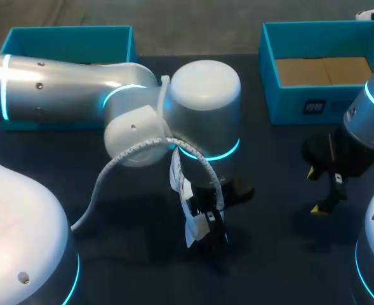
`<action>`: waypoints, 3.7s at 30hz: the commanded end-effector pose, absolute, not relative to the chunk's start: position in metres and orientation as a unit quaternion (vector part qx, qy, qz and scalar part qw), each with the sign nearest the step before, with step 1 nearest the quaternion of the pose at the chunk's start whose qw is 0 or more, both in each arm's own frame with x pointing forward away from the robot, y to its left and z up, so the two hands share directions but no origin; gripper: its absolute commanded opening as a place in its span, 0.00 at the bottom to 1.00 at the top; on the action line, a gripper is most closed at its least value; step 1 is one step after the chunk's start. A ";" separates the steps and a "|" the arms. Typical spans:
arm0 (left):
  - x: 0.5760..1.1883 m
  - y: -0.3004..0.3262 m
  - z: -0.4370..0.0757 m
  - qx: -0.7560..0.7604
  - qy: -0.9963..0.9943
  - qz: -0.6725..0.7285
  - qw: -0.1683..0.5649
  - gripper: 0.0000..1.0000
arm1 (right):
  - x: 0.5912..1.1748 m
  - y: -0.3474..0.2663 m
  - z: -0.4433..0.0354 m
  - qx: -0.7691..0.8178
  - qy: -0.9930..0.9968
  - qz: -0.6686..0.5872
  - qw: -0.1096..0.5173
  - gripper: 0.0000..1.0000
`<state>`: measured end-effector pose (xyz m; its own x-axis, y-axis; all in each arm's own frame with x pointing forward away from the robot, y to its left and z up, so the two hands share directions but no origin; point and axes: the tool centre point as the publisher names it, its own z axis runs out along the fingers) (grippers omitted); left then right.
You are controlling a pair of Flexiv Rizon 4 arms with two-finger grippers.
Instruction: Take the shoe out of the shoebox, open the shoe tongue, remove and reinsert the insole, then place the shoe into the shoebox
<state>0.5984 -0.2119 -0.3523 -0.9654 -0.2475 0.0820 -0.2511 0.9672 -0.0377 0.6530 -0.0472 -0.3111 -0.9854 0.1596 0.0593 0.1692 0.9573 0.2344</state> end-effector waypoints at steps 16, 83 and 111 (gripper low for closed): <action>0.586 -0.217 -0.386 0.131 -0.991 -0.001 0.025 0.82 | 0.652 -0.048 -0.312 -0.083 -0.989 -0.120 0.018 1.00; 0.804 -0.113 -0.163 0.039 -0.997 -0.015 0.060 0.00 | 0.652 -0.048 -0.312 -0.083 -0.989 -0.120 0.018 1.00; 0.906 -0.054 -0.104 0.061 -0.995 -0.006 0.079 0.00 | 0.652 -0.048 -0.312 -0.083 -0.989 -0.120 0.018 1.00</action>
<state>0.9074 -0.0550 -0.1061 -0.9792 -0.1237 0.1610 -0.1215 0.9923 0.0234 0.6530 -0.0473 -0.3112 -0.9854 0.1597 0.0594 0.1693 0.9573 0.2344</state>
